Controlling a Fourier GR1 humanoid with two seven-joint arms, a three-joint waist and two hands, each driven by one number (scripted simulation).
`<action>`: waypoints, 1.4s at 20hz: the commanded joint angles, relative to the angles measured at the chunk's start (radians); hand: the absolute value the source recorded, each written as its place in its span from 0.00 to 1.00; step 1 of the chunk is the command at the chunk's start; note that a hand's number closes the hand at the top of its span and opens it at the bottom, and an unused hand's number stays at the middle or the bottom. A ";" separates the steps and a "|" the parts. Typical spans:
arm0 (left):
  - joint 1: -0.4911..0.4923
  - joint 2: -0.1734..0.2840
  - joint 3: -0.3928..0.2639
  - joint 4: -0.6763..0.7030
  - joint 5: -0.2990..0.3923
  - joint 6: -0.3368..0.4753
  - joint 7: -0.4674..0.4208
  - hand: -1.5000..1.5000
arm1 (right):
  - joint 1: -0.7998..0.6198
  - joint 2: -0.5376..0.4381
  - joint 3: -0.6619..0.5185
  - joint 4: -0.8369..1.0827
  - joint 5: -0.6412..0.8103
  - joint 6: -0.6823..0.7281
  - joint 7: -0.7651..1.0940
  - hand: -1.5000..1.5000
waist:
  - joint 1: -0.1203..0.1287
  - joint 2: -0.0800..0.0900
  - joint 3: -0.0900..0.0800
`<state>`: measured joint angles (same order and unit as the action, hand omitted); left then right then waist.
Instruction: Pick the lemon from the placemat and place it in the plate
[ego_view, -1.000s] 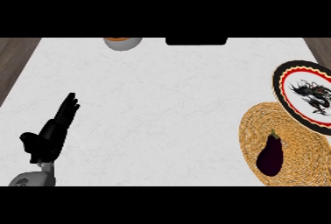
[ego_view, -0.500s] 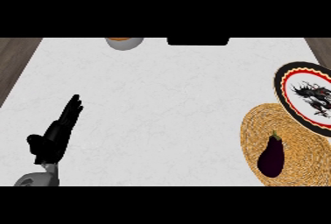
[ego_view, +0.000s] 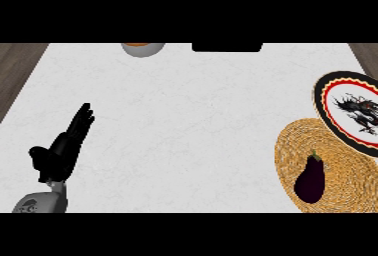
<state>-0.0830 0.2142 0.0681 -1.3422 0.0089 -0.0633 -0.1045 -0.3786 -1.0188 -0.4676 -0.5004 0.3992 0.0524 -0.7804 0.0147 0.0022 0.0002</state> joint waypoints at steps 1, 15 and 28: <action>0.032 0.005 0.013 0.009 0.001 -0.010 -0.037 0.50 | -0.099 0.090 0.084 -0.050 0.048 -0.022 0.105 1.00 | 0.005 0.000 0.000; -0.020 -0.010 0.012 0.031 -0.020 -0.007 -0.020 0.50 | -0.304 0.324 0.066 0.121 0.031 -0.163 0.263 1.00 | 0.009 0.006 0.001; 0.013 -0.035 0.000 0.030 -0.033 -0.014 -0.056 0.50 | -0.369 0.304 -0.074 0.256 -0.098 -0.150 0.259 0.00 | 0.005 0.007 0.003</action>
<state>-0.0737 0.1973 0.0812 -1.3289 -0.0078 -0.0875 -0.1378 -0.7495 -0.7254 -0.4647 -0.2572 0.3813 -0.0961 -0.4873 0.0258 0.0096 0.0025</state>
